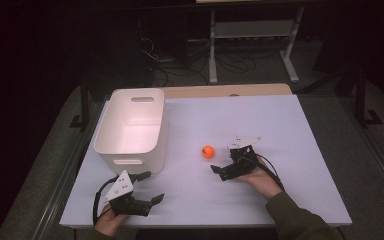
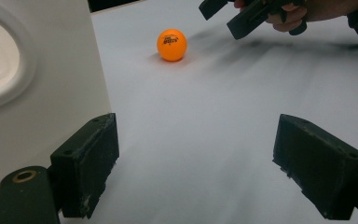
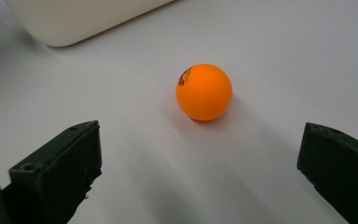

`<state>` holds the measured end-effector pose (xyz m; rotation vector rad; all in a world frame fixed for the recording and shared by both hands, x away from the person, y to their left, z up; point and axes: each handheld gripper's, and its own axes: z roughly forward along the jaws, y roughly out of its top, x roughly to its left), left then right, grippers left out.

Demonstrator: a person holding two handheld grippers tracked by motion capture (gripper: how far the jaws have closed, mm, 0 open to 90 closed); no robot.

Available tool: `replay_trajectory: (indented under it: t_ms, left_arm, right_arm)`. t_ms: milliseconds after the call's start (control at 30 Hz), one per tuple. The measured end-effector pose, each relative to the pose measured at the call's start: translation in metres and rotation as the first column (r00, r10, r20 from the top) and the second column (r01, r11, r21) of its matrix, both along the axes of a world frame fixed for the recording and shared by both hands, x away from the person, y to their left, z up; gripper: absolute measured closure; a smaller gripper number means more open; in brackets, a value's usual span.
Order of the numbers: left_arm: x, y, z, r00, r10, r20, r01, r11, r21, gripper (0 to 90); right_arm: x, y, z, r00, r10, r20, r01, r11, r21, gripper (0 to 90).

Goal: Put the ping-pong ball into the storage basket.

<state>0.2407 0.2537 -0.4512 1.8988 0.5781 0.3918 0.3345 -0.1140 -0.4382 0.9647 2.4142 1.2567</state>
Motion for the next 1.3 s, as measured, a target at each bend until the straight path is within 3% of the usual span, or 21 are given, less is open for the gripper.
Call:
replay_trajectory:
  t_ms: [1300]
  left_arm:
    - [0.000, 0.000, 0.000, 1.0000, -0.001, 0.003, 0.001, 1.0000, -0.002, 14.1]
  right_arm:
    - [0.018, 0.022, 0.007, 0.9997, 0.016, 0.018, -0.017, 1.000, 0.015, 0.0]
